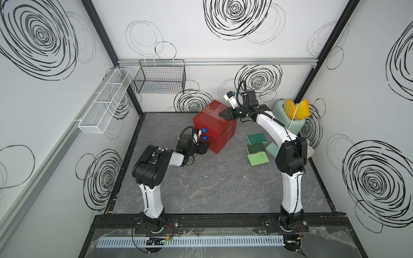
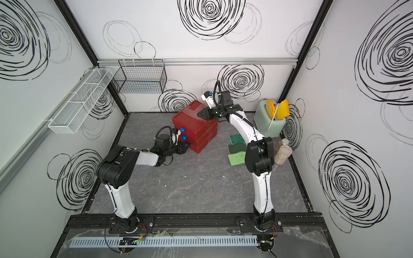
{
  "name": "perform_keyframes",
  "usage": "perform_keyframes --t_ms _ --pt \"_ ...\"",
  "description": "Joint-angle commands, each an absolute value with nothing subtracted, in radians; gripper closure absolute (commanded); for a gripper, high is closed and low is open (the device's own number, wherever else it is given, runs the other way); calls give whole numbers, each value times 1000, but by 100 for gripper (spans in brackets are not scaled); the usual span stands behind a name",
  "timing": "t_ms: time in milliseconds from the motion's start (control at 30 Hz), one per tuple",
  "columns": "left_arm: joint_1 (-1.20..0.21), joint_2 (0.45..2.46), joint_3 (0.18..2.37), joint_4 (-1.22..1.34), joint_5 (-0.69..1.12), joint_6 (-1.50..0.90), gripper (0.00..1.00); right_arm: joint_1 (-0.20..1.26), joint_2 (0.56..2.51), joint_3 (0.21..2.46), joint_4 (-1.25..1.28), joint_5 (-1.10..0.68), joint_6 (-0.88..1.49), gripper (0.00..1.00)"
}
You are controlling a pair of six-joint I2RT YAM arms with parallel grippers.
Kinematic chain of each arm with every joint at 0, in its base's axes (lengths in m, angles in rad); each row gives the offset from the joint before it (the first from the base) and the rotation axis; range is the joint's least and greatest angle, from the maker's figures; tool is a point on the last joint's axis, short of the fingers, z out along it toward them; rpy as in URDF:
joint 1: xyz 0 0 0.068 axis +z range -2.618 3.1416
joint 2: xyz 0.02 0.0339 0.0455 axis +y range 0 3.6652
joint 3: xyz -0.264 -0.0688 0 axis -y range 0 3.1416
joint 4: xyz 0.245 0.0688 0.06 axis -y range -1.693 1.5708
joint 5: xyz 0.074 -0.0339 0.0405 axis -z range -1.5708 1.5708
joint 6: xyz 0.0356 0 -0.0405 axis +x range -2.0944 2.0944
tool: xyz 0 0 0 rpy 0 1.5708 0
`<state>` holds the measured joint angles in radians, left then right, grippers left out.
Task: Take the sponge out of the drawer
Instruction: Open the drawer in the storage box.
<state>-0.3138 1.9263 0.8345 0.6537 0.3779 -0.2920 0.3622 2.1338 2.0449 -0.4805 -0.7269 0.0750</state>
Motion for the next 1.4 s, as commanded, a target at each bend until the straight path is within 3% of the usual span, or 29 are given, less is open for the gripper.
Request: perform_keyframes --t_ms 0,300,567,833,1000,1367 --pt "-306 1943 852 653 398 -296 39 356 2135 2019 -509 -733 57 71" --pt "-300 1945 855 650 386 -296 41 355 2134 2001 -496 -734 58 71" --pt "-292 1989 902 633 417 -314 52 354 2134 1993 -493 -734 58 71" --pt "-291 1988 896 642 419 -316 73 349 2126 1985 -491 -739 59 71" --pt "-292 1963 864 657 410 -321 81 348 2125 1975 -489 -737 57 71" --pt "-287 1800 647 684 380 -336 82 347 2117 1956 -490 -740 52 70"
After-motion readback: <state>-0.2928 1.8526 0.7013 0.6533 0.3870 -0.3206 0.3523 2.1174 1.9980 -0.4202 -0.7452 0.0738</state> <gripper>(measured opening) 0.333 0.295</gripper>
